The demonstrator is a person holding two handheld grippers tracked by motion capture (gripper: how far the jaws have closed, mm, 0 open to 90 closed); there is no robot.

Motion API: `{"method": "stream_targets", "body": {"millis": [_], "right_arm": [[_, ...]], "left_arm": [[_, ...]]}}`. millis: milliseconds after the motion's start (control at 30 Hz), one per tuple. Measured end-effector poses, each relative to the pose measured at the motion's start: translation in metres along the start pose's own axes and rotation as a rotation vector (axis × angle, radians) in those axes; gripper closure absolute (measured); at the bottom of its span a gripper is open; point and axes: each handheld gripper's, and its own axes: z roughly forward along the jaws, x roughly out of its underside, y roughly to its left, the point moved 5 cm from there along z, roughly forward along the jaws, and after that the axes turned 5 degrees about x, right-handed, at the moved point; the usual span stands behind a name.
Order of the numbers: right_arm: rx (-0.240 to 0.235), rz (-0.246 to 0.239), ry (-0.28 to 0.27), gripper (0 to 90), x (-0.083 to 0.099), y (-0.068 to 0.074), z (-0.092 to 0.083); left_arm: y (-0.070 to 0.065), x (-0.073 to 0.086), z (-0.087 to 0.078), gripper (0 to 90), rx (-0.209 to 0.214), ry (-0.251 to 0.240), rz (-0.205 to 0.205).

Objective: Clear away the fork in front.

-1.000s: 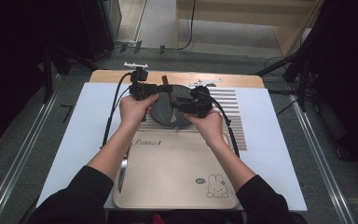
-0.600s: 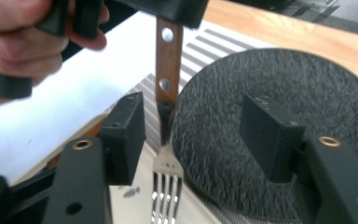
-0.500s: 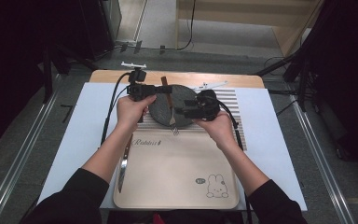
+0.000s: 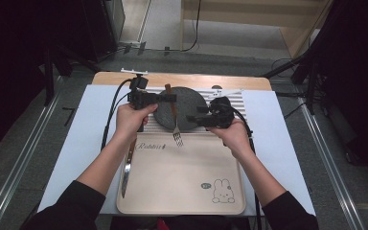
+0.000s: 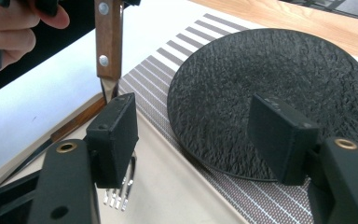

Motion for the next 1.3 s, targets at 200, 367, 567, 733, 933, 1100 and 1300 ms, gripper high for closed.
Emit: {"method": "stream_targets", "body": {"millis": [200, 367, 567, 733, 933, 1100, 1300], "right_arm": [[-0.005, -0.03, 0.016, 31.4, 0.012, 0.001, -0.004], [-0.013, -0.043, 0.02, 31.3, 0.02, 0.003, -0.009], [-0.019, -0.046, 0.007, 31.2, 0.028, 0.005, -0.02], [-0.023, -0.047, 0.013, 30.7, 0.037, 0.004, -0.027], [-0.01, -0.042, 0.032, 30.7, 0.052, 0.001, -0.035], [-0.008, -0.035, 0.032, 30.4, 0.063, -0.001, -0.043], [-0.003, -0.027, 0.029, 30.1, 0.072, -0.001, -0.051]], "left_arm": [[-0.008, 0.009, -0.005, 79.2, 0.033, 0.001, 0.009], [-0.011, 0.016, -0.008, 79.2, 0.044, 0.009, 0.018], [-0.014, 0.023, -0.013, 79.2, 0.062, 0.004, 0.017], [-0.013, 0.029, -0.013, 79.2, 0.064, 0.012, 0.01], [-0.017, 0.038, -0.012, 79.2, 0.068, 0.035, 0.021], [-0.02, 0.047, -0.011, 79.2, 0.074, 0.048, 0.029], [-0.024, 0.056, -0.011, 79.2, 0.086, 0.059, 0.035]]}}
